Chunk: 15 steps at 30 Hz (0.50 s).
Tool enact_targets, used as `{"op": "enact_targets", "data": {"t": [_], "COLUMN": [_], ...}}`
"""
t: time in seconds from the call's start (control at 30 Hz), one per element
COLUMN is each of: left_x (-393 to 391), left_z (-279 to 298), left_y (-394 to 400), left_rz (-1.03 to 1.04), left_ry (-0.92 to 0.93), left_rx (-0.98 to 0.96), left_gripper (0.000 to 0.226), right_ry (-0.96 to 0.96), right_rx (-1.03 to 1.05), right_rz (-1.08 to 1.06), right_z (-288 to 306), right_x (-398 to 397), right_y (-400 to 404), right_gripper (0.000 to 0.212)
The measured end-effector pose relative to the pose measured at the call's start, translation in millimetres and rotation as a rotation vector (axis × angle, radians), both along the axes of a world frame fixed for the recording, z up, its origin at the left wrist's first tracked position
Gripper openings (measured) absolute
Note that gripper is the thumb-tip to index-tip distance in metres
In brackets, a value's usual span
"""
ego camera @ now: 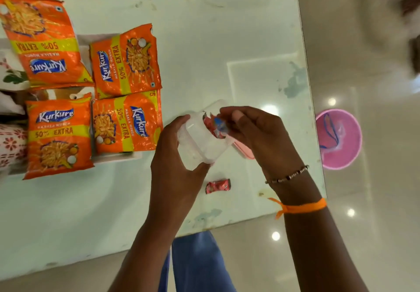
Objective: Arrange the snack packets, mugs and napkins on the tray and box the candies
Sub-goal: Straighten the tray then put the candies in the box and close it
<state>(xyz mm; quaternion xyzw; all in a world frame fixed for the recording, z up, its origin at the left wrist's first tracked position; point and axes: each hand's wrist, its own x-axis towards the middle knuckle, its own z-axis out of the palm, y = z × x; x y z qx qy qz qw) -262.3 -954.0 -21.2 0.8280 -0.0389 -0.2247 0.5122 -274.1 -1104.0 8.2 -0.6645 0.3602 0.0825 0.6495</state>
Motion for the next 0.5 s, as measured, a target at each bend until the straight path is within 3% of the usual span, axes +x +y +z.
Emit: {"op": "enact_targets", "data": {"t": [0.13, 0.2, 0.23, 0.33, 0.5], "left_x": [-10, -19, -24, -35, -47], "left_z": [6, 8, 9, 6, 0], "left_y": [19, 36, 45, 73, 113], "left_rz": [-0.038, -0.058, -0.068, -0.076, -0.062], "left_ry": [0.005, 0.014, 0.009, -0.006, 0.004], "left_rx": [-0.002, 0.014, 0.028, 0.068, 0.113], "left_gripper": [0.074, 0.074, 0.074, 0.078, 0.083], "right_ry": [-0.076, -0.060, -0.014, 0.182, 0.370], "right_rx": [0.151, 0.048, -0.107, -0.596, -0.744], "right_rz": [-0.098, -0.178, -0.164, 0.077, 0.487], "right_z": [16, 14, 8, -19, -72], "right_x": [-24, -37, -44, -64, -95], "right_y": [17, 23, 27, 40, 81], "right_gripper": [0.025, 0.023, 0.024, 0.034, 0.033]}}
